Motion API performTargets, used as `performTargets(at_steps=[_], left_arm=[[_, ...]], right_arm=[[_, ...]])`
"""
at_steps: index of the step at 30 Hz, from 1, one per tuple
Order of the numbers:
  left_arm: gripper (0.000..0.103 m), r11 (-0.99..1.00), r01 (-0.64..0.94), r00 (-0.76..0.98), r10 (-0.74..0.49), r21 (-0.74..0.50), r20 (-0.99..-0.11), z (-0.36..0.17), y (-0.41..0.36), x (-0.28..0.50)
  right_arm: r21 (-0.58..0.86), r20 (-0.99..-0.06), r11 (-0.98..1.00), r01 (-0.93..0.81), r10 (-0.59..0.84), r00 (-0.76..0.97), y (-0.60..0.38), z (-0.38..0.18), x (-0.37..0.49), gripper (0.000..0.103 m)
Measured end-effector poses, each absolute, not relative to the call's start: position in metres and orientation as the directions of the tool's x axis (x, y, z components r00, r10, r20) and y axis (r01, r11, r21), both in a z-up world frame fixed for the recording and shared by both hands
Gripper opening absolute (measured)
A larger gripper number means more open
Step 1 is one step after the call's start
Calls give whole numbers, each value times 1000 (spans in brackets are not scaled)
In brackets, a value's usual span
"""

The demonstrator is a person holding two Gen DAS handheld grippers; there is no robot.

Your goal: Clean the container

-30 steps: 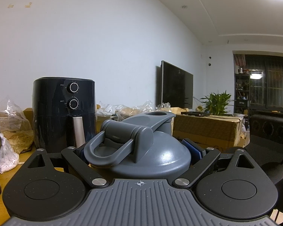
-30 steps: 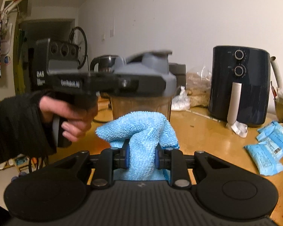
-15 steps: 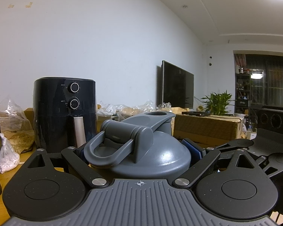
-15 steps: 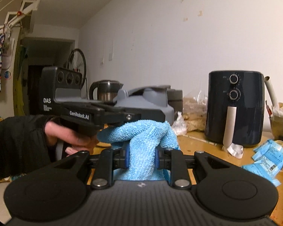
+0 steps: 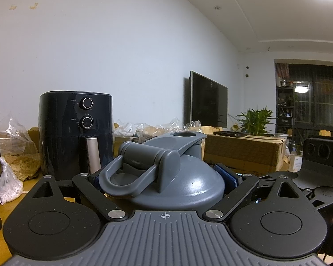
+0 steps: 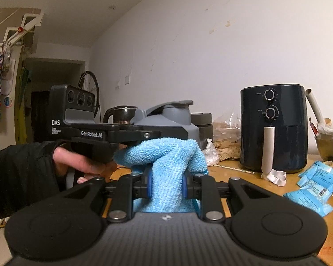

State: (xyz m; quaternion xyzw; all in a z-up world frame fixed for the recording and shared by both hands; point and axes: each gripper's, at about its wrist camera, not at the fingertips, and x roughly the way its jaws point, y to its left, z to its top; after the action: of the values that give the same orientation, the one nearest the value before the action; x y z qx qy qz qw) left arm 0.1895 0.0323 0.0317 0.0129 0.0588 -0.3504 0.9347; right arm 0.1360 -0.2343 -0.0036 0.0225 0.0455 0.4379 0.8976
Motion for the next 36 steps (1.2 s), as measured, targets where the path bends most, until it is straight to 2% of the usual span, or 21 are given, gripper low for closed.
performTargets(at_steps=[7,22,36], left_arm=[[95,754,657,747,-654,-18,-118,32,32,190],[95,755,656,748,-653,-20,-120,33,31,189],[96,776,631,771,-627,1,-114,34,29,185]], right_arm=[[97,-59,619,-779,785,617,-244,-12,133,20],[95,9,627,-773,776,631,-266,-26,126,20],[99,4,631,-769,773,635,-264,-29,127,20]])
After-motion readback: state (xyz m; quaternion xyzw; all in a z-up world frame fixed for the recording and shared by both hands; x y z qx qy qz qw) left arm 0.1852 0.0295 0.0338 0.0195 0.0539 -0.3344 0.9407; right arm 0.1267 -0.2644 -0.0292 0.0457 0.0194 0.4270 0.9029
